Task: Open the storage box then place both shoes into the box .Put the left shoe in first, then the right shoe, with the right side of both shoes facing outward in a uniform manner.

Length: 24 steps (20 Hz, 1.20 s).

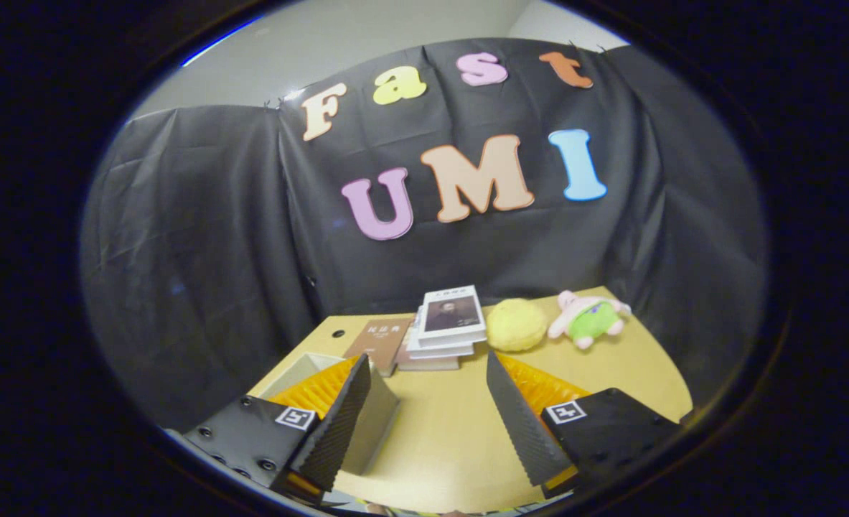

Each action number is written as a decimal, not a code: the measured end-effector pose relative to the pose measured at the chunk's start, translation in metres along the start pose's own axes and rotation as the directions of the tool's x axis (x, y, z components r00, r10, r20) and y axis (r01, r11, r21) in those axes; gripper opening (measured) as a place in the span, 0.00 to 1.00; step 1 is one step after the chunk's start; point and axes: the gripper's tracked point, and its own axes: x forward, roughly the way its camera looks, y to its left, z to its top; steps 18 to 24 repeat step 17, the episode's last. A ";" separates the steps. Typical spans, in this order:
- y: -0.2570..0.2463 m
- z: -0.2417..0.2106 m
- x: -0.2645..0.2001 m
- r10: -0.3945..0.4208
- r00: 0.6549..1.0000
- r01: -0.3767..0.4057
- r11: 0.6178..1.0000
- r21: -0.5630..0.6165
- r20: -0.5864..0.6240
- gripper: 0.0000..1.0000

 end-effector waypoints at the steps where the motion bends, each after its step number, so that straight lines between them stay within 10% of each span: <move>1: -0.008 0.004 -0.004 -0.019 0.999 0.019 1.000 -0.015 0.029 1.00; 24: -0.061 0.024 -0.014 -0.129 0.974 0.146 0.986 -0.081 0.188 1.00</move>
